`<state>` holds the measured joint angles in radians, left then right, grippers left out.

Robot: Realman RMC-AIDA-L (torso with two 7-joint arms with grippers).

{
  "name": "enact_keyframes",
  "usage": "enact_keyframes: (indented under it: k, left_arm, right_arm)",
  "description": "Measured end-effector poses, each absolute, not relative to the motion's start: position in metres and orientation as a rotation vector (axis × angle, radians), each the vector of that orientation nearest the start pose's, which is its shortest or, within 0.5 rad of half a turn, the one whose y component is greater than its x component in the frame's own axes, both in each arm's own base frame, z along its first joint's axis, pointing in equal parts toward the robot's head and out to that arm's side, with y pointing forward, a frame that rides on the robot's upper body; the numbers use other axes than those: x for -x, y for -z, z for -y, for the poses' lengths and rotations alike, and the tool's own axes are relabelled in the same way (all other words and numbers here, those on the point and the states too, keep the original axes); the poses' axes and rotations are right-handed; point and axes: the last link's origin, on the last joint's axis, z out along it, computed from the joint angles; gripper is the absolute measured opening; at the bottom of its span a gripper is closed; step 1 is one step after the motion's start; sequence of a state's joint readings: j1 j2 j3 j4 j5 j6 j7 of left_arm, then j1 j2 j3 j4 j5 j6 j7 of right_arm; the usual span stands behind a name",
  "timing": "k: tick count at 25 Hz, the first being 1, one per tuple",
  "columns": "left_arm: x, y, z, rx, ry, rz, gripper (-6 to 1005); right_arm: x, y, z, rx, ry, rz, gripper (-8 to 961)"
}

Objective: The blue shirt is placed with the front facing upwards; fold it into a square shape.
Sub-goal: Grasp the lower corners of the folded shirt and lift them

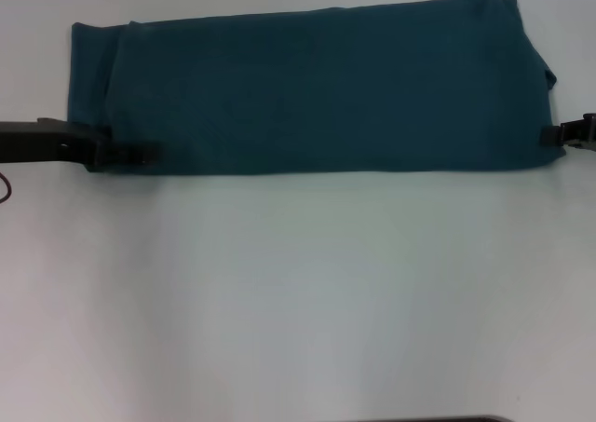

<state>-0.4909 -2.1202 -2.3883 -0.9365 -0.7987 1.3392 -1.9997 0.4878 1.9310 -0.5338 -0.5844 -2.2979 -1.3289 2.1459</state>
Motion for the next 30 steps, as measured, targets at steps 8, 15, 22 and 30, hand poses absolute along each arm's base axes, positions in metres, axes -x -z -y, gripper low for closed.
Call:
enact_keyframes:
  k: [8, 15, 22, 30]
  left_arm:
    - [0.305, -0.022, -0.347, 2.387, 0.191, 1.205, 936]
    - [0.31, -0.024, -0.346, 2.378, 0.166, 1.208, 935]
    - [0.311, -0.025, -0.346, 2.382, 0.153, 1.204, 931]
    - [0.313, -0.028, -0.349, 2.349, 0.151, 1.202, 920]
  right_arm:
    - [-0.366, -0.056, -0.329, 2.063, -0.409, -1.716, 5]
    - [-0.366, -0.057, -0.33, 2.059, -0.408, -1.714, 4]
    - [-0.366, -0.056, -0.33, 2.058, -0.408, -1.714, 4]
    - [-0.366, -0.056, -0.33, 2.058, -0.409, -1.715, 5]
